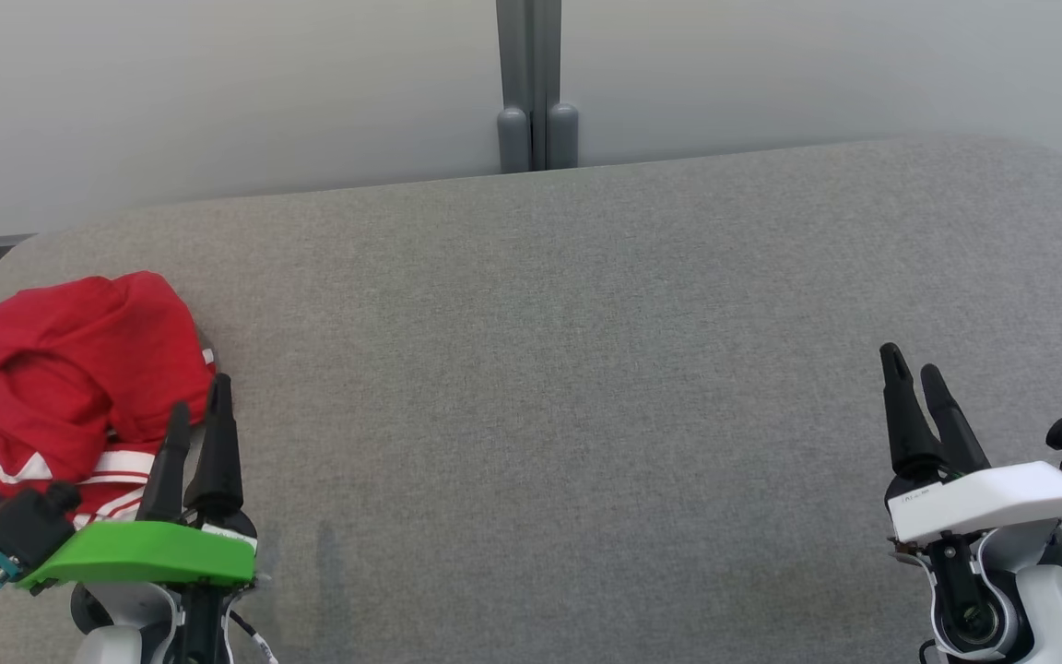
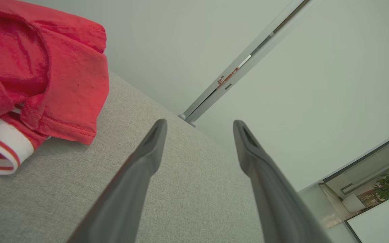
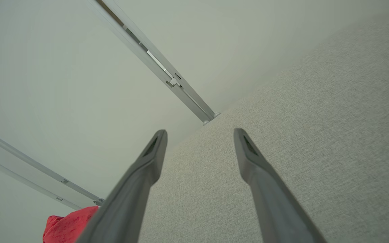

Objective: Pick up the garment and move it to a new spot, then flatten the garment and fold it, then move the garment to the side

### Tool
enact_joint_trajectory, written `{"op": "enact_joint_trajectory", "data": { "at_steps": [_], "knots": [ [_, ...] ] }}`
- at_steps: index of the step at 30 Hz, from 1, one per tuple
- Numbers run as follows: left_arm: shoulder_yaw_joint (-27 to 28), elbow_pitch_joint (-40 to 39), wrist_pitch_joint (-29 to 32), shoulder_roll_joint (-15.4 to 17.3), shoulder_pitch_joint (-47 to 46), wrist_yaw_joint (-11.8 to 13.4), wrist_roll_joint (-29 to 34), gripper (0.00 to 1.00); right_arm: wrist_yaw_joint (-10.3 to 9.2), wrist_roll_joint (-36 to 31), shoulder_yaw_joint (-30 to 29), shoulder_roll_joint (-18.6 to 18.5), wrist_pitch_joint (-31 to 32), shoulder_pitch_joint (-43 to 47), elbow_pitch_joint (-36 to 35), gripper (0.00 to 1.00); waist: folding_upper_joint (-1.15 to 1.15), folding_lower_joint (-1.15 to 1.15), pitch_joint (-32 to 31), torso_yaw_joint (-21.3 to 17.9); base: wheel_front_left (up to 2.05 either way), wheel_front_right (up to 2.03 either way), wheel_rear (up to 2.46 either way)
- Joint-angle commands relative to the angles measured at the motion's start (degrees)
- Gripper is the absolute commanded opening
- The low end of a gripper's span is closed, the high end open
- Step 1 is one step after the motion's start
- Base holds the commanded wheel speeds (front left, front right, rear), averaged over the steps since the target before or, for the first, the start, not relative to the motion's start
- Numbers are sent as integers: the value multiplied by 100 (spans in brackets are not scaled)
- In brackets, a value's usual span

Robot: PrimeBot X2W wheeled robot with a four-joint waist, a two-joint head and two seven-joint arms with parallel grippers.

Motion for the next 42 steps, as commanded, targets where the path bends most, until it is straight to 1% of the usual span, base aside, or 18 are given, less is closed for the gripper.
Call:
{"op": "enact_joint_trajectory", "data": {
  "at_steps": [1,8,17,25,42],
  "knots": [
    [-26,-103,-55,74,-127,-18,233,100,1,-238,15,-50,-62,-72,-119,100,0,0,3,5,0,0,0],
    [-77,-135,-184,111,-86,-19,908,100,2,-884,40,-18,-158,-22,-235,100,0,0,13,19,0,0,0],
    [-103,-135,-336,124,-27,-20,1610,100,2,-1610,94,19,-206,40,-361,100,0,0,32,22,0,0,0],
    [-121,-76,-468,109,17,-22,2096,100,2,-2117,135,30,-253,91,-411,100,0,0,57,25,0,0,0],
    [-160,140,-704,60,125,-25,2921,100,2,-3000,273,91,-361,224,-438,100,0,0,89,58,0,0,0]
  ]
}}
